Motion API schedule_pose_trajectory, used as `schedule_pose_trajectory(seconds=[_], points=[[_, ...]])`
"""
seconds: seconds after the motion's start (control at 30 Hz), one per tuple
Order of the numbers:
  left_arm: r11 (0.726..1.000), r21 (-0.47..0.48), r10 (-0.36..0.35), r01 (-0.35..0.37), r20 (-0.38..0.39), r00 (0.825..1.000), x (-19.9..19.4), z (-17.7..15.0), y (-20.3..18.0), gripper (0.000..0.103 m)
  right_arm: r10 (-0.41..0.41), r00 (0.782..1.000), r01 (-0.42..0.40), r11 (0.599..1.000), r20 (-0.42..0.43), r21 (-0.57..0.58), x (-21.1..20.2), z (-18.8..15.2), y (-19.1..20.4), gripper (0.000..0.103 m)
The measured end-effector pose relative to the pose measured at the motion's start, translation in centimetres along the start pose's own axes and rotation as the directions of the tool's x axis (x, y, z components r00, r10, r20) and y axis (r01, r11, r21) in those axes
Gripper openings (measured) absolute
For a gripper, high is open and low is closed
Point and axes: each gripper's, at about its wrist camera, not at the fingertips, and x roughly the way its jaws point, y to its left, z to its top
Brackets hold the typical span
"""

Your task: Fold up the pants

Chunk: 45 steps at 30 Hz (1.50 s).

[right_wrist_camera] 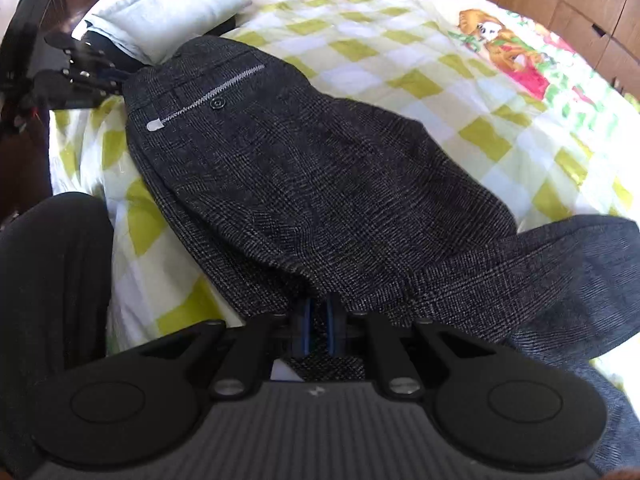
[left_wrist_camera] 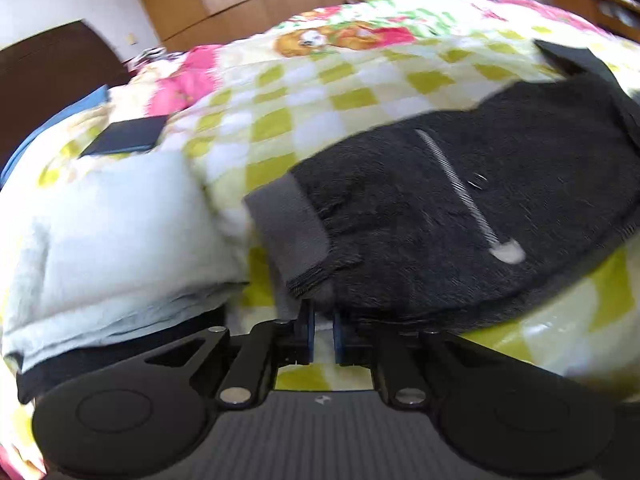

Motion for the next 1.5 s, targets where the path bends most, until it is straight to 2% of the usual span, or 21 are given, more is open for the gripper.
schedule_pose_trajectory(seconds=[0.1, 0.17, 0.27, 0.37, 0.47, 0.5, 0.57, 0.63, 0.7, 0.73, 0.77, 0.87, 0.93, 1.0, 1.03, 1.13, 1.23, 1.33, 1.4, 1.5], points=[[0.999, -0.001, 0.049, -0.049, 0.024, 0.998, -0.6, -0.5, 1.0, 0.025, 0.005, 1.0, -0.005, 0.999, 0.004, 0.038, -0.4, -0.2, -0.2, 0.009], [0.996, -0.043, 0.076, -0.074, 0.027, 0.997, -0.3, -0.7, 1.7, 0.025, -0.003, 1.0, 0.004, 0.999, -0.003, 0.041, 0.2, -0.3, 0.1, 0.008], [0.989, -0.112, 0.099, -0.094, 0.039, 0.994, -0.2, -1.0, 2.3, 0.025, -0.015, 1.0, 0.016, 0.999, -0.008, 0.037, 0.7, -0.5, 0.8, 0.01], [0.987, -0.125, 0.108, -0.102, 0.042, 0.993, -1.0, -1.2, 2.0, 0.025, -0.023, 1.0, 0.023, 1.0, 0.001, 0.003, 0.3, -0.9, 1.2, 0.012], [0.987, -0.087, 0.143, -0.133, 0.121, 0.982, -3.3, -0.2, 0.4, 0.025, -0.021, 1.0, 0.021, 1.0, 0.004, 0.023, 0.8, -1.2, 1.2, 0.015], [0.989, -0.079, 0.135, -0.124, 0.154, 0.979, -4.0, 0.4, -0.4, 0.025, -0.028, 1.0, 0.028, 0.999, 0.007, 0.028, 0.9, -1.3, 1.5, 0.015], [0.995, -0.08, 0.075, -0.06, 0.198, 0.977, -4.7, 1.5, -2.0, 0.029, -0.036, 0.999, 0.035, 0.998, 0.022, 0.044, 0.7, -1.6, 1.6, 0.016], [0.999, -0.031, 0.011, -0.005, 0.185, 0.983, -3.8, 2.0, -4.4, 0.036, -0.032, 0.999, 0.029, 0.997, 0.042, 0.078, 0.4, -2.0, 1.3, 0.017], [0.999, 0.039, -0.017, 0.013, 0.092, 0.996, -1.4, 1.6, -6.9, 0.037, -0.019, 0.998, 0.011, 0.992, 0.06, 0.126, -0.4, -2.4, 0.7, 0.017], [0.998, 0.064, -0.013, 0.01, 0.047, 0.999, -0.2, 1.1, -7.9, 0.032, -0.013, 0.998, 0.003, 0.989, 0.068, 0.146, -1.0, -2.6, 0.4, 0.018], [0.996, 0.086, 0.007, -0.01, 0.035, 0.999, 0.2, 0.7, -8.7, 0.031, -0.007, 0.997, -0.006, 0.985, 0.078, 0.17, -1.7, -2.8, -0.2, 0.019], [0.993, 0.113, 0.04, -0.044, 0.04, 0.998, -1.2, 1.3, -9.3, 0.031, -0.006, 0.992, -0.027, 0.964, 0.124, 0.264, -3.8, -3.1, -2.8, 0.021], [0.997, 0.071, -0.009, 0.005, 0.049, 0.999, -2.6, 2.5, -9.1, 0.034, -0.032, 0.989, -0.019, 0.94, 0.144, 0.34, -4.7, -3.0, -5.5, 0.022], [0.997, 0.072, -0.041, 0.035, 0.084, 0.996, -4.1, 4.1, -10.2, 0.036, -0.081, 0.986, 0.016, 0.914, 0.144, 0.406, -5.0, -2.4, -8.6, 0.023], [0.995, 0.079, -0.062, 0.054, 0.108, 0.992, -4.8, 5.0, -11.1, 0.038, -0.114, 0.985, 0.047, 0.9, 0.129, 0.434, -4.7, -1.9, -10.3, 0.028], [0.977, 0.068, -0.212, 0.204, 0.149, 0.966, -5.4, 7.9, -14.5, 0.046, -0.183, 0.98, 0.118, 0.847, 0.075, 0.518, -3.1, -0.2, -15.9, 0.038], [0.944, 0.117, -0.326, 0.309, 0.164, 0.931, -4.6, 10.4, -19.2, 0.048, -0.217, 0.975, 0.135, 0.741, 0.044, 0.658, -1.0, 1.5, -22.1, 0.039], [0.906, 0.166, -0.412, 0.388, 0.142, 0.9, -2.8, 12.1, -23.4, 0.049, -0.24, 0.971, 0.139, 0.625, 0.019, 0.768, 1.6, 2.8, -27.3, 0.045], [0.888, 0.173, -0.447, 0.426, 0.108, 0.888, -1.7, 12.9, -25.3, 0.05, -0.258, 0.966, 0.165, 0.574, -0.015, 0.802, 3.5, 3.6, -29.8, 0.046], [0.873, 0.163, -0.476, 0.461, 0.073, 0.876, -0.5, 13.5, -27.1, 0.05, -0.309, 0.943, 0.277, 0.521, -0.125, 0.808, 6.8, 4.2, -32.5, 0.046]])
